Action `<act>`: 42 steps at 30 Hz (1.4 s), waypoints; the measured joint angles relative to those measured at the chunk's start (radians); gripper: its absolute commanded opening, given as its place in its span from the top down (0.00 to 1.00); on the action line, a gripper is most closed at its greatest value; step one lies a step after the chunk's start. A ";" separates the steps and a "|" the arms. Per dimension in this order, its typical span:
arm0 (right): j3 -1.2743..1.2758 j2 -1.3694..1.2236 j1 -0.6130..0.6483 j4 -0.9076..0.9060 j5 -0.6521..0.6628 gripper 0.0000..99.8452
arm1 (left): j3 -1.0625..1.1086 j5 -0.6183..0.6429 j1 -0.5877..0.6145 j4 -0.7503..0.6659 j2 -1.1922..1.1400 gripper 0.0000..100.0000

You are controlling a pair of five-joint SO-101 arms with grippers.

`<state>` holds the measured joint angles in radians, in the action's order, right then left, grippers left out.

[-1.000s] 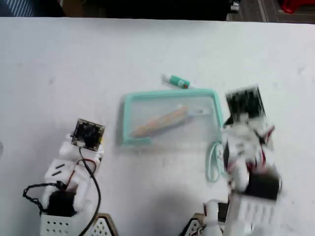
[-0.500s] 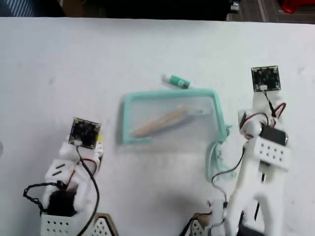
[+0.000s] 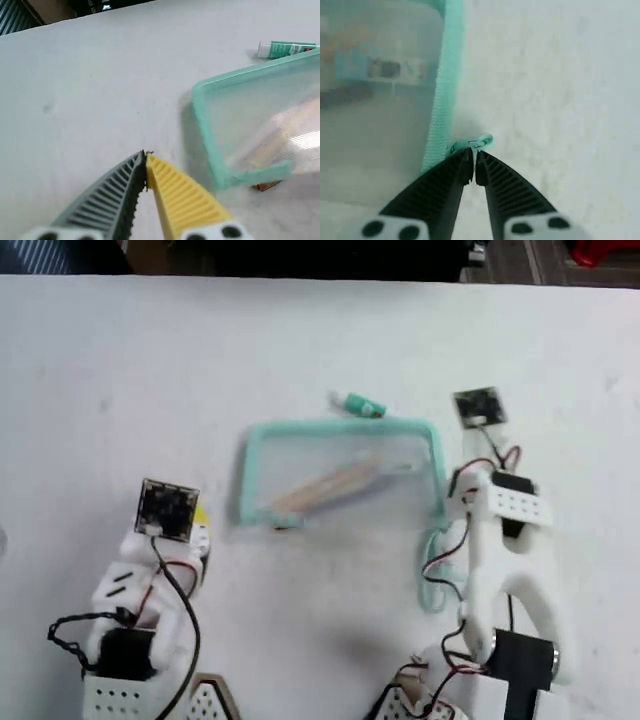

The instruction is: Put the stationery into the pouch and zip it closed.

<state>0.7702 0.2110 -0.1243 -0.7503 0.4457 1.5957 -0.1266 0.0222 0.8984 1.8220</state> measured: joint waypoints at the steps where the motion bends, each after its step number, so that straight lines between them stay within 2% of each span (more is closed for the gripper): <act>1: 0.000 0.000 0.023 -0.017 0.000 0.98 | 0.006 0.000 0.000 -0.009 0.000 0.97; 10: -0.008 0.005 0.313 -0.221 0.000 0.98 | 0.009 -0.014 0.000 -0.018 0.000 0.97; 15: -0.008 0.130 0.420 -0.345 0.000 0.98 | 0.009 -0.014 0.000 -0.018 0.000 0.97; 19: -0.002 0.333 0.427 -0.430 0.000 0.98 | 0.009 -0.014 0.000 -0.018 0.000 0.97; 23: 0.115 0.565 0.433 -0.399 0.014 0.97 | 0.009 -0.014 0.000 -0.018 0.000 0.97; 27: 0.292 0.703 0.419 -0.296 0.044 0.79 | 0.009 -0.014 0.000 -0.018 0.000 0.97; 29: 0.327 0.712 0.394 -0.278 0.026 0.76 | 0.009 -0.014 0.000 -0.018 0.000 0.97; 33: 0.333 0.675 0.399 -0.275 0.025 0.79 | 0.009 -0.014 0.000 -0.018 0.000 0.97; 42: 0.238 0.385 0.405 -0.269 0.025 0.79 | 0.023 -0.014 0.000 -0.018 0.000 0.97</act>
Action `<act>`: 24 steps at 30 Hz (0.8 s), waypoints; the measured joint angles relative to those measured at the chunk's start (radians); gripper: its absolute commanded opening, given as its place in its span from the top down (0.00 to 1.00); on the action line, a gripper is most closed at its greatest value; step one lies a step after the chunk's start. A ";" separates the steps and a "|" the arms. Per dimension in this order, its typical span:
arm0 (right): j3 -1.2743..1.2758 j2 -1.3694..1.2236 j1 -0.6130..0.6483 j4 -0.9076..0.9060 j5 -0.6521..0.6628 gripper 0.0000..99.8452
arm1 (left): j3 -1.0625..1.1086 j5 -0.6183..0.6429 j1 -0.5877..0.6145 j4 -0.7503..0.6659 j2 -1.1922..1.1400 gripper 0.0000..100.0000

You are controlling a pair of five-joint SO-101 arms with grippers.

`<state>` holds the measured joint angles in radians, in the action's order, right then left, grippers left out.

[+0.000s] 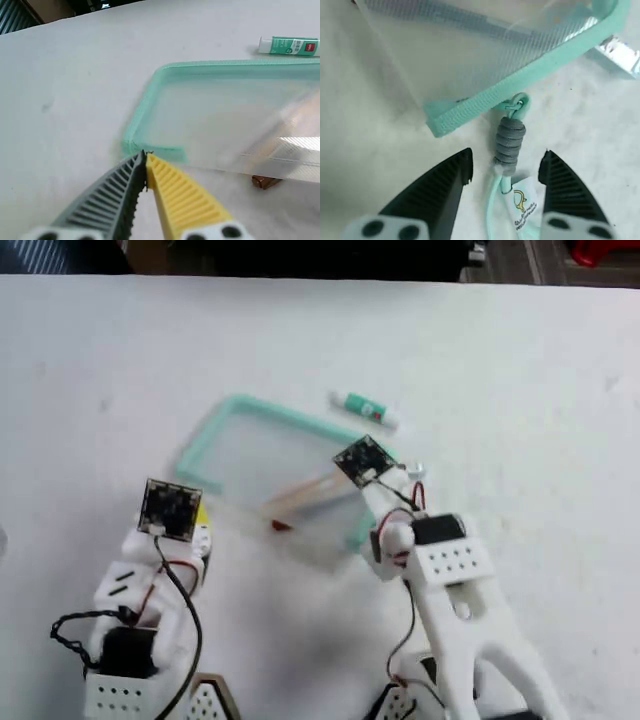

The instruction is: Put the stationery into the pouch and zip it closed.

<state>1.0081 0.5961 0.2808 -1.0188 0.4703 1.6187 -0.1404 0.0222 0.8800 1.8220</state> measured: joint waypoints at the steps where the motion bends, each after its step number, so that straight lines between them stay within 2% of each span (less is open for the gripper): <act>1: -0.011 -0.031 0.000 0.012 0.000 0.79 | 0.002 0.000 0.000 0.000 0.000 0.97; 12: -0.029 -0.269 0.000 0.186 0.000 0.79 | 0.002 0.000 0.000 0.000 0.000 0.97; 14: -0.029 -0.299 0.000 0.210 0.000 0.84 | 0.002 0.000 0.000 0.000 0.000 0.97; 17: -0.029 -0.321 -0.002 0.226 0.000 0.98 | 0.002 0.000 0.000 0.000 0.000 0.97; 21: -0.032 -0.322 -0.002 0.226 0.003 0.94 | 0.002 0.000 0.000 0.000 0.000 0.97; 24: -0.032 -0.322 0.000 0.226 0.006 0.97 | 0.002 0.000 0.000 0.000 0.000 0.97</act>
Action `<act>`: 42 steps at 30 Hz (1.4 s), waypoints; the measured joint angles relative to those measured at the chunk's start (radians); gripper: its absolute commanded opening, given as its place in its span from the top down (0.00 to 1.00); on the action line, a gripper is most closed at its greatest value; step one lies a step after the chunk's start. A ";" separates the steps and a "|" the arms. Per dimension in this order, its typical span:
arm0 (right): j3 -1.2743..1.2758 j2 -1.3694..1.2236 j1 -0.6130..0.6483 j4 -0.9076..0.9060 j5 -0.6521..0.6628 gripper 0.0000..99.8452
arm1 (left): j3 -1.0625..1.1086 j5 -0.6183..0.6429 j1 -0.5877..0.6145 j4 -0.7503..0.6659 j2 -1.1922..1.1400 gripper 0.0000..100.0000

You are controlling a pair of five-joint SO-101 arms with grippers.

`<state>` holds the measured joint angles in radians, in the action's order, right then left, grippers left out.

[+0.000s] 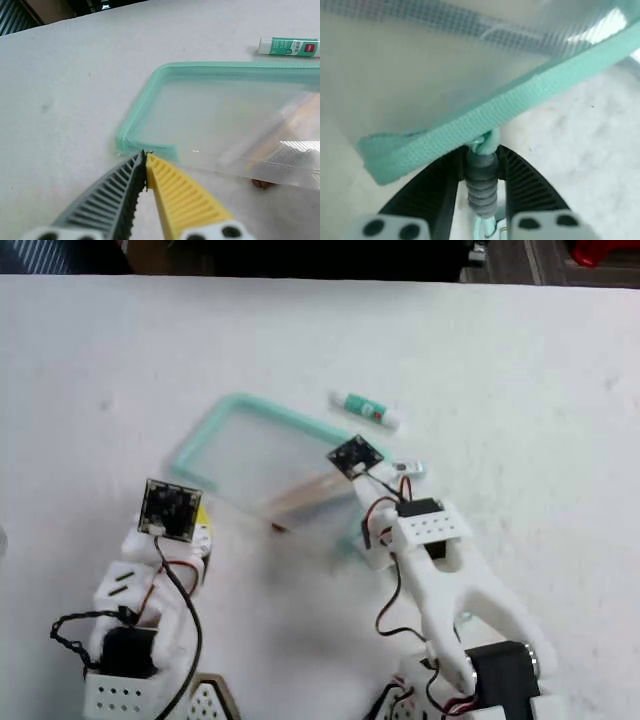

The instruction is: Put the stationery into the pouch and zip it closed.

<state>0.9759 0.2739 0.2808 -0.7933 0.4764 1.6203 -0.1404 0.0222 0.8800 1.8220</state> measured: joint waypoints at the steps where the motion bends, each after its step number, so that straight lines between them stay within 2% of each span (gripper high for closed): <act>1: 0.000 0.000 0.000 0.000 0.000 0.98 | 0.000 0.000 0.000 0.000 0.000 0.97; 6: 0.000 0.000 -0.048 0.000 0.000 0.98 | 0.000 0.000 -0.012 0.000 0.000 0.96; 10: 0.000 0.000 -0.077 0.000 0.000 0.98 | 0.000 0.000 -0.086 0.015 0.000 0.83; 15: 0.000 0.000 -0.084 0.000 0.000 0.98 | 0.000 -0.066 -0.203 0.081 0.000 0.84; 18: -0.009 0.000 -0.084 -0.011 0.000 0.98 | 0.000 -0.129 -0.215 0.114 0.000 0.85; 23: -0.064 -0.002 -0.089 -0.104 0.000 0.98 | -0.072 -0.146 -0.221 0.219 0.006 0.84; 30: -0.155 0.012 -0.091 -0.227 0.000 0.98 | -0.084 -0.150 -0.219 0.229 0.002 0.85; 42: -0.419 0.422 -0.086 -0.545 0.000 0.98 | -0.193 -0.166 -0.229 0.281 0.005 0.84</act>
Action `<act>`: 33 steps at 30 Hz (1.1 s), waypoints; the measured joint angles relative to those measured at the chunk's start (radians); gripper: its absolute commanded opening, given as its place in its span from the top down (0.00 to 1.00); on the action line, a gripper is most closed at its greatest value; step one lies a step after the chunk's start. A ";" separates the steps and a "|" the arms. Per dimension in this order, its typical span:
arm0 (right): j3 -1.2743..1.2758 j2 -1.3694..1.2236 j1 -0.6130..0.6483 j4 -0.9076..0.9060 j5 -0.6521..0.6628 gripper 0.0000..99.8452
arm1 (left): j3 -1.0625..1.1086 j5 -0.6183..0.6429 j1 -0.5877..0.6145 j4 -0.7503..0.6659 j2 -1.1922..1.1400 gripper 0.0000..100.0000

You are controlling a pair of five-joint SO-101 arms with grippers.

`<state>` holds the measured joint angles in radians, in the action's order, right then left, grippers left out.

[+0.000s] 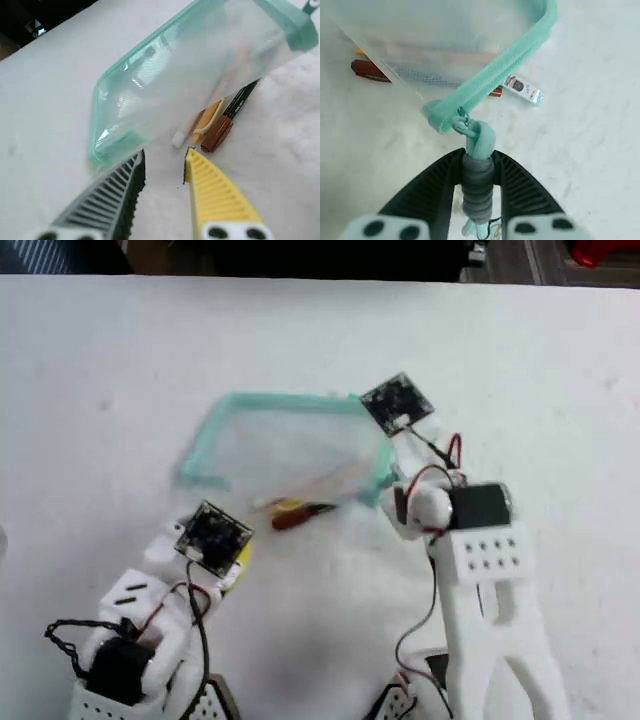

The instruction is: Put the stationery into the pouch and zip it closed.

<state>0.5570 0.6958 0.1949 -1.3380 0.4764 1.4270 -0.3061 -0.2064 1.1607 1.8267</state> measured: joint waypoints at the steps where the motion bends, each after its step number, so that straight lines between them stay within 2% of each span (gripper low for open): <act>1: -0.026 0.020 0.011 -0.018 0.000 0.98 | -0.011 -0.025 -0.006 0.002 0.000 0.84; 5: -0.133 0.048 0.104 -0.103 0.000 0.98 | -0.034 -0.155 -0.037 0.002 0.000 0.83; 9: -0.261 0.049 0.163 -0.167 0.000 0.98 | -0.089 -0.261 -0.041 0.054 0.002 0.71; 11: -0.327 0.051 0.163 -0.181 0.000 0.98 | -0.152 -0.305 -0.041 0.120 0.002 0.70; 15: -0.440 0.051 0.183 -0.189 0.000 0.98 | -0.292 -0.327 -0.041 0.221 0.003 0.70; 19: -0.549 0.051 0.252 -0.215 0.000 0.98 | -0.345 -0.328 -0.044 0.227 0.006 0.70; 21: -0.594 0.051 0.295 -0.219 0.000 0.98 | -0.345 -0.315 -0.044 0.209 0.006 0.70; 29: -0.698 -0.002 0.359 -0.273 -0.040 0.98 | -0.218 -0.084 -0.051 -0.023 0.003 0.70; 33: -0.822 -0.066 0.437 -0.330 -0.043 0.98 | -0.152 -0.012 -0.095 -0.118 0.003 0.70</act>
<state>-0.2654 0.6299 0.6322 -1.6678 0.4335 1.2750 -0.3184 -0.3015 1.0426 1.8297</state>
